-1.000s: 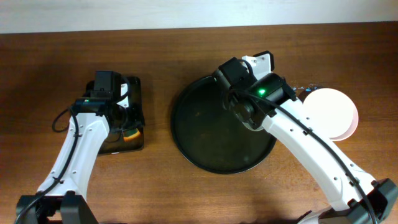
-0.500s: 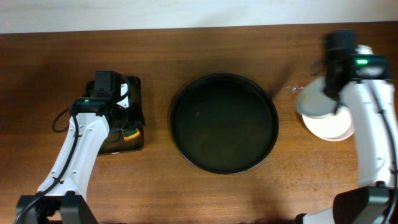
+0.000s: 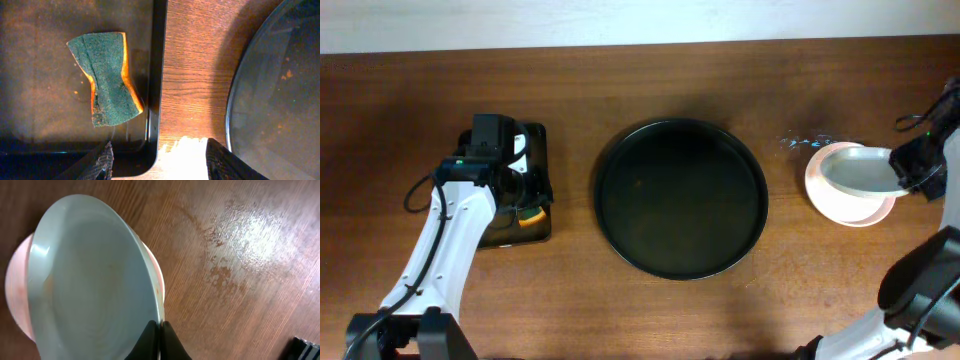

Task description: Clean dirty plates on tray and stack at the side

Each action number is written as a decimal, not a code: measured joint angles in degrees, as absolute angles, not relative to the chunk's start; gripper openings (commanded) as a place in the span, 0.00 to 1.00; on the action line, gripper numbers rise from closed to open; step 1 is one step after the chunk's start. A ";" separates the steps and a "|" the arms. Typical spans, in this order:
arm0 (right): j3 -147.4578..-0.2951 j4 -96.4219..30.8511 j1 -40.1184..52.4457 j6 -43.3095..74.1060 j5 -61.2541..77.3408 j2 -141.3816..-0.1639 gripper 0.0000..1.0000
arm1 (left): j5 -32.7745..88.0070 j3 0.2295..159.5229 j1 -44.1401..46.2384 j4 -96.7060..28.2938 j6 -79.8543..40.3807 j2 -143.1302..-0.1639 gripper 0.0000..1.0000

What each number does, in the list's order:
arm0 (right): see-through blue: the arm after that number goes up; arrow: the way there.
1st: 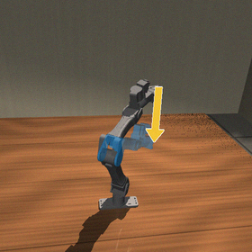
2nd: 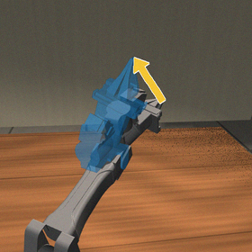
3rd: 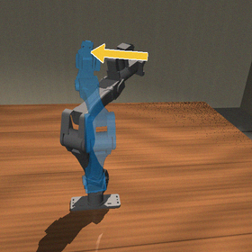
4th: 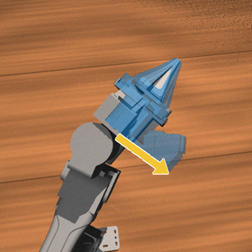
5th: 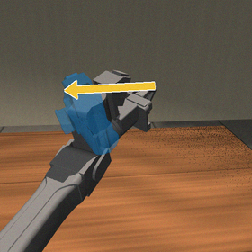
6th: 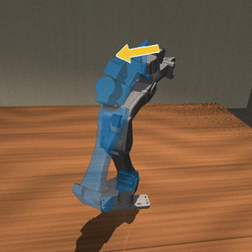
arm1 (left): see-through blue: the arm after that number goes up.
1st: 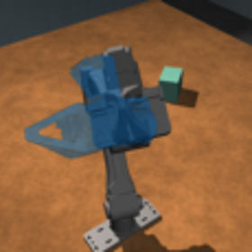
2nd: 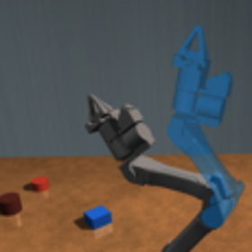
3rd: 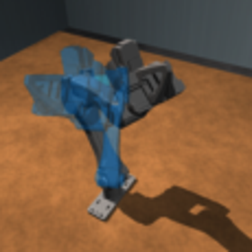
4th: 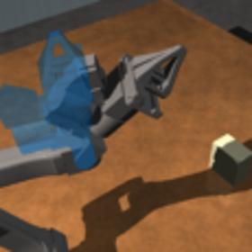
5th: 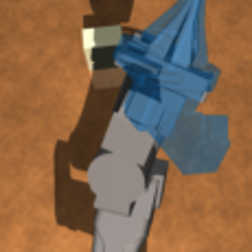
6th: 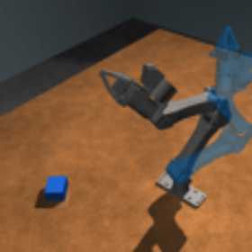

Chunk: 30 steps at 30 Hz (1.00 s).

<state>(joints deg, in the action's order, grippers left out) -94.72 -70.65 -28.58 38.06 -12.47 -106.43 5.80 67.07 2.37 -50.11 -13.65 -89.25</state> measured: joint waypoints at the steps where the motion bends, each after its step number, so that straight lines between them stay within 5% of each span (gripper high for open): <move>1: -94.72 -70.63 -28.58 37.41 -12.29 -106.76 0.19 | 5.80 67.07 2.37 -50.11 -13.65 -89.25 0.57; 3: -94.72 -70.67 -28.58 34.96 -11.46 -106.89 0.29 | 5.80 67.07 2.37 -50.11 -13.65 -89.25 0.57; 9: -94.72 -72.69 -28.58 23.00 -1.65 -106.85 0.34 | 5.80 67.07 2.37 -50.15 -13.61 -89.25 0.66; 11: -94.72 -73.30 -28.38 16.82 5.08 -105.80 0.47 | 5.82 67.07 2.37 -50.15 -11.88 -89.25 0.73; 14: -94.72 -75.83 -25.26 10.26 10.35 -101.73 0.56 | 5.80 67.07 2.37 -50.37 -8.80 -89.25 0.99; 17: -94.72 -79.24 -14.96 6.98 10.50 -99.35 0.90 | 5.80 67.16 2.37 -54.87 -7.68 -89.25 0.99; 19: -94.72 -80.44 -7.16 6.57 8.86 -99.24 0.99 | 5.78 67.18 2.35 -59.51 -7.66 -89.25 0.99; 25: -92.82 -76.90 5.56 9.02 5.63 -90.48 0.99 | 5.78 66.59 2.37 -62.57 -7.38 -85.82 0.99; 30: -74.48 -64.23 6.44 10.48 3.99 -69.82 0.99 | 5.80 56.93 2.42 -54.11 -5.93 -63.35 0.99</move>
